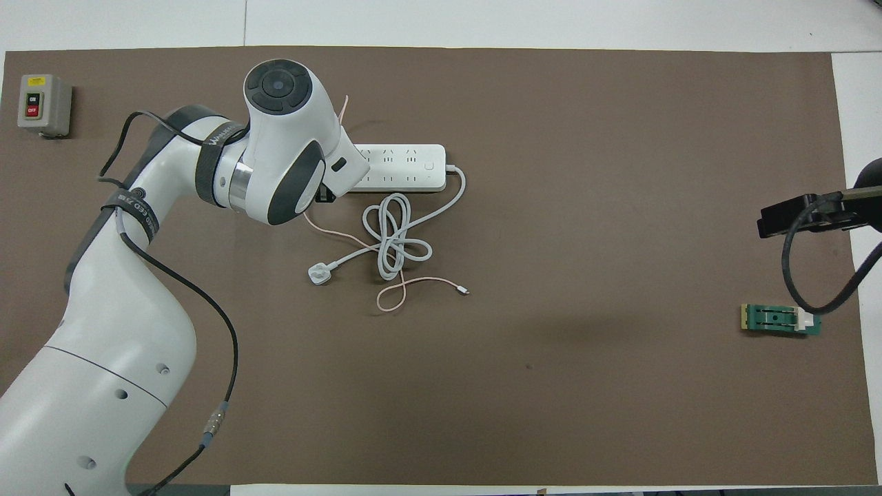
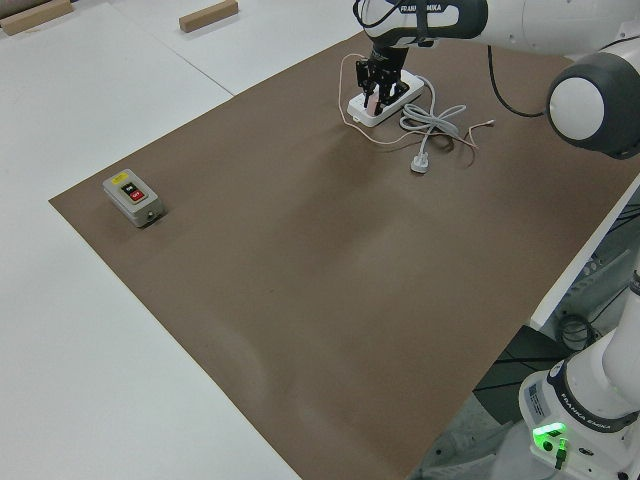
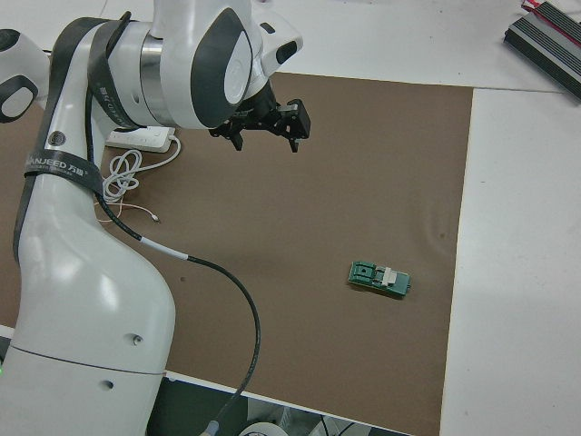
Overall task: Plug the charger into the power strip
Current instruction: 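Open the left gripper and lift it away from the charger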
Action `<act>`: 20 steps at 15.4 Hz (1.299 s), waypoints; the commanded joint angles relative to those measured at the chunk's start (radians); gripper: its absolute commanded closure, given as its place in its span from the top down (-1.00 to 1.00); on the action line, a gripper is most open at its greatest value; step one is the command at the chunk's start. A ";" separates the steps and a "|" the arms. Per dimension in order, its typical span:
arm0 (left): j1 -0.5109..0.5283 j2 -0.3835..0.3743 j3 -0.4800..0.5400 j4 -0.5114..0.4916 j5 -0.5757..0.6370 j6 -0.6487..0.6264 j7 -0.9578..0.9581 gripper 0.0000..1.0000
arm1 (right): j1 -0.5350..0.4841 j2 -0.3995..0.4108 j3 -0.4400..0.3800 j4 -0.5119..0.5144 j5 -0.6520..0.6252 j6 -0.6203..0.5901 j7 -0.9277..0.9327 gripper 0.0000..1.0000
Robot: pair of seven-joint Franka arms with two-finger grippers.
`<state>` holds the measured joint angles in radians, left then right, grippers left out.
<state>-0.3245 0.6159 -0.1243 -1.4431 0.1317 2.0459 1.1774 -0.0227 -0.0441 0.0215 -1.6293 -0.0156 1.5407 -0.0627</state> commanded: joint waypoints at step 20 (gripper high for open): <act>0.130 -0.356 0.023 0.024 -0.107 -0.152 -0.273 1.00 | -0.017 -0.014 0.011 -0.009 0.019 0.004 0.003 1.00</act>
<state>-0.2176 0.3659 -0.1020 -1.3918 0.0410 1.9924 1.0267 -0.0227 -0.0441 0.0215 -1.6292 -0.0156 1.5407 -0.0627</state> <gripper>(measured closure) 0.000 0.000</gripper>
